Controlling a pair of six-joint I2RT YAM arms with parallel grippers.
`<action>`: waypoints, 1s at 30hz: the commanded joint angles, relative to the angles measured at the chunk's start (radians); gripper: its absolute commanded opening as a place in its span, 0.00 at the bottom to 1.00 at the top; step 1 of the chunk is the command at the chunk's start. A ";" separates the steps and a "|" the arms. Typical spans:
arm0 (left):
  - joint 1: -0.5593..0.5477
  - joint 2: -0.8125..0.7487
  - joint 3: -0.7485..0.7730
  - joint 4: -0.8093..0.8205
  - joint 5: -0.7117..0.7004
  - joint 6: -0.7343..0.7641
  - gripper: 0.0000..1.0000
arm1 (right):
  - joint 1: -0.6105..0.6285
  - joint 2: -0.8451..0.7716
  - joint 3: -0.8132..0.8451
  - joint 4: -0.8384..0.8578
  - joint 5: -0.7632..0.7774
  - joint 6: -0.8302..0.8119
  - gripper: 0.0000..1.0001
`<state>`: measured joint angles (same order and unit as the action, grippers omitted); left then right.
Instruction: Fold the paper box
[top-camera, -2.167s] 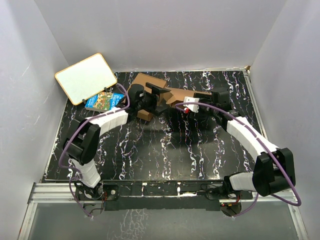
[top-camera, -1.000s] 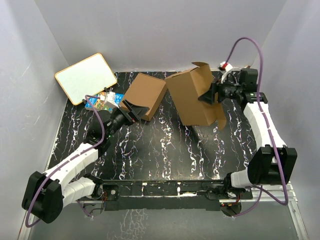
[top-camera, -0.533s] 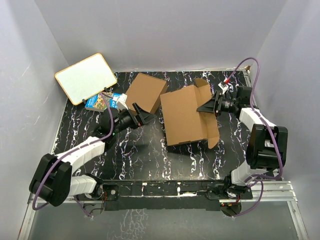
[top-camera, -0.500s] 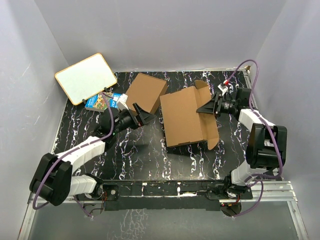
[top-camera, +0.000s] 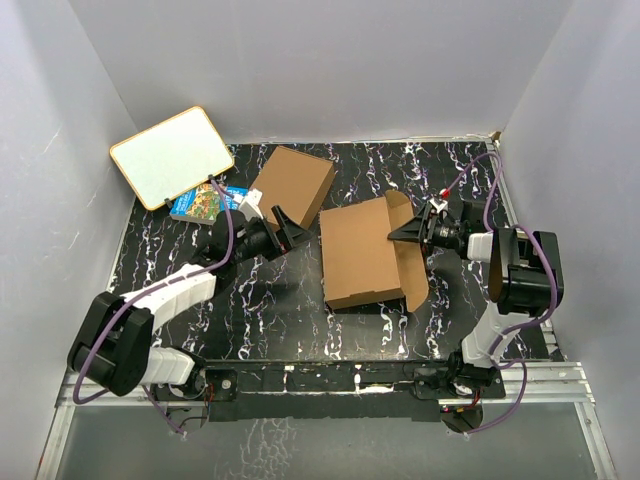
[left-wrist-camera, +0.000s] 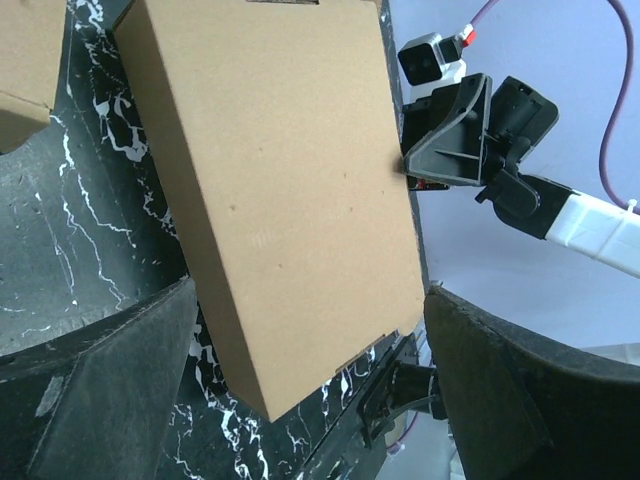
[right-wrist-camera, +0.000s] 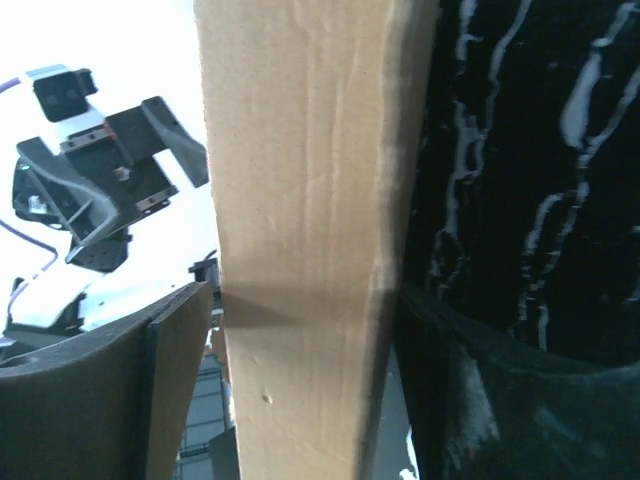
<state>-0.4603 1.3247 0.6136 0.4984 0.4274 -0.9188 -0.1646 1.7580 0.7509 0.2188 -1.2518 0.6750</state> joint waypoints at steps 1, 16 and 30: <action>0.002 -0.004 0.056 -0.051 0.000 0.029 0.93 | 0.000 0.011 0.012 -0.022 0.096 -0.089 0.83; -0.005 -0.039 0.146 -0.285 -0.085 0.160 0.93 | 0.001 -0.154 0.134 -0.502 0.576 -0.505 0.98; -0.061 0.029 0.222 -0.327 -0.064 0.196 0.78 | 0.013 -0.454 0.048 -0.536 0.527 -1.021 0.43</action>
<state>-0.4812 1.3342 0.7601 0.2111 0.3614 -0.7753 -0.1631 1.2991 0.8040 -0.3084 -0.6724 -0.1238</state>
